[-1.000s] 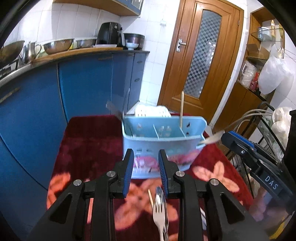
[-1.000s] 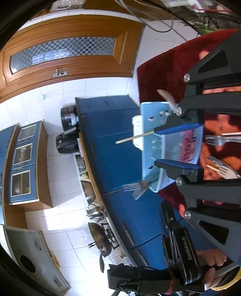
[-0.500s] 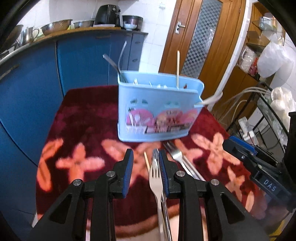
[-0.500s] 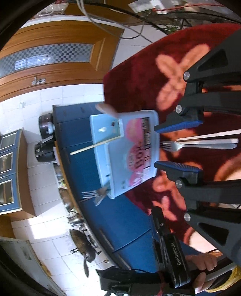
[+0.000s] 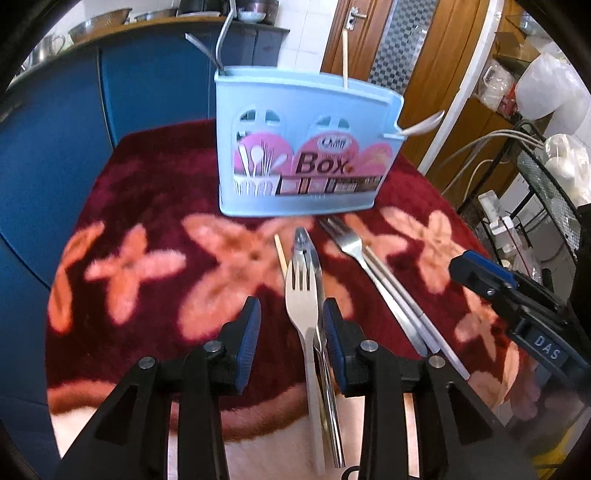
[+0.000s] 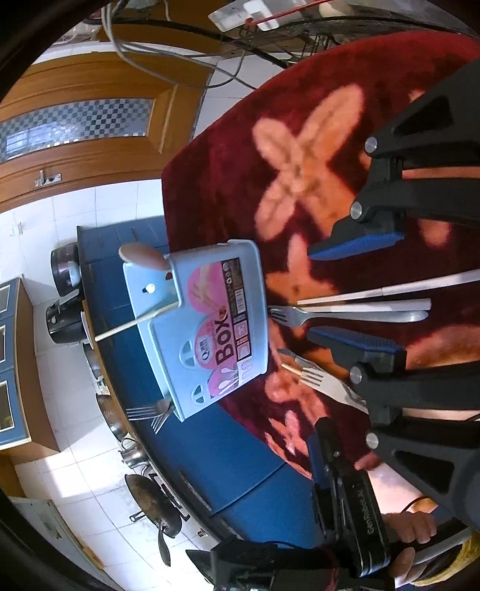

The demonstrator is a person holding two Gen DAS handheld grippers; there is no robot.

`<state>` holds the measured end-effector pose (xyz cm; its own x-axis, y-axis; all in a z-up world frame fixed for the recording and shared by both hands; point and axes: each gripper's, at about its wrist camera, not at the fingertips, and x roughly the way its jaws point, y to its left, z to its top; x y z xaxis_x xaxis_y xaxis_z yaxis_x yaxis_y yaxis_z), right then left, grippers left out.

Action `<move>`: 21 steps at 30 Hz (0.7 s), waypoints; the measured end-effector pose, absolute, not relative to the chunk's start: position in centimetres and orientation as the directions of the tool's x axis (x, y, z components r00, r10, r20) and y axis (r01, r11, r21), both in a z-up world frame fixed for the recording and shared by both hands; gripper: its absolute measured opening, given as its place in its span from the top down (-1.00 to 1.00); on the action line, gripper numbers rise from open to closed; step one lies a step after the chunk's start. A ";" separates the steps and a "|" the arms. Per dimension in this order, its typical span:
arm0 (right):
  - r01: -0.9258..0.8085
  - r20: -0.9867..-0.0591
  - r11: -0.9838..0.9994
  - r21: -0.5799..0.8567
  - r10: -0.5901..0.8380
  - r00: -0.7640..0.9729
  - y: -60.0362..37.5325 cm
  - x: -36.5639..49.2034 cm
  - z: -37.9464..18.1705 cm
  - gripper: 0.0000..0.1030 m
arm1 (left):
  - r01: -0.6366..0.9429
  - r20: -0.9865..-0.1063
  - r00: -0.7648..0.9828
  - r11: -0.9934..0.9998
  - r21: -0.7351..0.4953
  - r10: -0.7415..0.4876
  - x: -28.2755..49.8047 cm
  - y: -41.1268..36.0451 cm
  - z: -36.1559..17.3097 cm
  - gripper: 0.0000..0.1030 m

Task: Organize utensils
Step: 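Grasp the white plastic fork with the left tool while the right tool grasps a white plastic stick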

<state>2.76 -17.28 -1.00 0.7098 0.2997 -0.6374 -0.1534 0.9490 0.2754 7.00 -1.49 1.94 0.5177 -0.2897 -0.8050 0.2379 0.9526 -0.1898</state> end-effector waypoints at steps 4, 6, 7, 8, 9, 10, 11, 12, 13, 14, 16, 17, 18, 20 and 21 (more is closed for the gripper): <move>-0.143 -0.643 0.948 0.284 0.300 0.705 -17.7 2.7 -1.4 0.20 | 0.239 -0.826 0.485 0.952 -0.191 -0.287 7.2 -1.9 0.8 0.32; -0.138 -0.646 0.946 0.293 0.302 0.701 -18.0 2.6 -1.8 0.20 | 0.243 -0.833 0.474 0.952 -0.186 -0.284 7.3 -2.2 0.3 0.32; -0.136 -0.647 0.945 0.296 0.303 0.699 -18.1 2.6 -1.9 0.20 | 0.245 -0.836 0.471 0.952 -0.183 -0.282 7.3 -2.3 0.1 0.32; -0.134 -0.649 0.945 0.299 0.304 0.698 -18.1 2.6 -2.0 0.20 | 0.248 -0.839 0.467 0.952 -0.179 -0.279 7.4 -2.4 0.0 0.32; -0.132 -0.650 0.944 0.303 0.306 0.696 -18.2 2.6 -2.2 0.20 | 0.250 -0.841 0.464 0.952 -0.175 -0.277 7.4 -2.6 -0.2 0.32; -0.130 -0.651 0.943 0.306 0.307 0.694 -18.3 2.6 -2.3 0.20 | 0.254 -0.844 0.460 0.952 -0.173 -0.276 7.5 -2.7 -0.4 0.32; -0.128 -0.652 0.942 0.310 0.309 0.693 -18.4 2.6 -2.4 0.20 | 0.256 -0.846 0.456 0.951 -0.172 -0.276 7.6 -2.8 -0.5 0.32; -0.126 -0.653 0.942 0.312 0.309 0.692 -18.4 2.7 -2.5 0.20 | 0.256 -0.848 0.454 0.951 -0.170 -0.274 7.6 -2.9 -0.7 0.32; -0.125 -0.653 0.941 0.314 0.310 0.691 -18.5 2.7 -2.5 0.20 | 0.257 -0.849 0.453 0.952 -0.167 -0.272 7.7 -3.0 -0.9 0.32; -0.123 -0.654 0.941 0.316 0.310 0.690 -18.6 2.7 -2.6 0.20 | 0.255 -0.852 0.452 0.953 -0.161 -0.265 7.8 -3.1 -1.1 0.32; -0.121 -0.655 0.940 0.320 0.311 0.689 -18.7 2.7 -2.7 0.20 | 0.249 -0.854 0.451 0.956 -0.158 -0.259 8.1 -3.0 -1.5 0.32; -0.119 -0.655 0.940 0.321 0.311 0.689 -18.7 2.7 -2.8 0.20 | 0.247 -0.854 0.451 0.956 -0.161 -0.260 8.2 -3.0 -1.6 0.37; -0.118 -0.656 0.939 0.322 0.311 0.688 -18.7 2.7 -2.8 0.20 | 0.247 -0.851 0.453 0.955 -0.167 -0.266 8.2 -2.9 -1.7 0.43; -0.116 -0.657 0.939 0.323 0.311 0.686 -18.7 2.7 -2.8 0.20 | 0.249 -0.844 0.455 0.951 -0.185 -0.284 8.2 -2.9 -1.6 0.62; -0.117 -0.658 0.939 0.324 0.312 0.685 -18.7 2.8 -2.8 0.20 | 0.248 -0.843 0.457 0.951 -0.186 -0.284 8.2 -2.8 -1.5 0.62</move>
